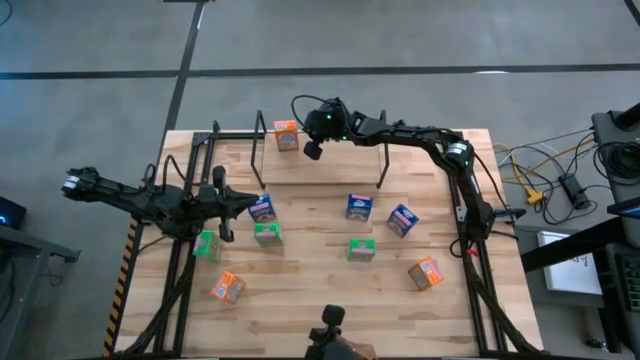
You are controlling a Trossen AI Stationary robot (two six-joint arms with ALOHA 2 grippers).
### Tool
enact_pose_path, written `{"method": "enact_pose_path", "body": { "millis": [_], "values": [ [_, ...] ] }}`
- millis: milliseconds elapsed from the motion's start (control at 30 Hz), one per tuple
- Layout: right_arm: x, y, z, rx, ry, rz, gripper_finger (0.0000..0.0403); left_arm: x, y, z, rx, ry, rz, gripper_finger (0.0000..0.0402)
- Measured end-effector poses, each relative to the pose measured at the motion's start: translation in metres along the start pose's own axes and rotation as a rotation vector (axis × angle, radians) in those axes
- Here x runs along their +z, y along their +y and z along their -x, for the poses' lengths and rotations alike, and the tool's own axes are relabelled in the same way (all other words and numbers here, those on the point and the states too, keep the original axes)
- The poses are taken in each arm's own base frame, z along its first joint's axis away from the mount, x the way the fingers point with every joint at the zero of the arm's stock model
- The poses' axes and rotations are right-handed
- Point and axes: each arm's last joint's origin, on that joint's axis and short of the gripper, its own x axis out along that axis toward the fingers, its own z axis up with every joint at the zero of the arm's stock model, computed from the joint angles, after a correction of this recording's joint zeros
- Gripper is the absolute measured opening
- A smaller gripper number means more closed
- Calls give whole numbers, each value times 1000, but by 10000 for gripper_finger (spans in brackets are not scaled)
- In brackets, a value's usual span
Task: Stack cereal on shelf
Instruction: Put the center orange cereal box on the shelf
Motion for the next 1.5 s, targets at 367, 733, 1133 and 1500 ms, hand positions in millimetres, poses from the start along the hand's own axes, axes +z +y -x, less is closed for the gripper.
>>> {"method": "enact_pose_path", "body": {
  "millis": [367, 733, 1133, 1500],
  "values": [
    [-2, 23, -11, 82, -29, 35, 9, 0, 0, 0, 0, 0, 0, 0],
    [5, 29, -11, -3, -64, 83, 9, 0, 0, 0, 0, 0, 0, 0],
    [0, 43, -11, 85, -7, 47, 9, 0, 0, 0, 0, 0, 0, 0],
    [0, 50, -28, 16, -153, 54, 9, 0, 0, 0, 0, 1, 0, 0]
  ]
}}
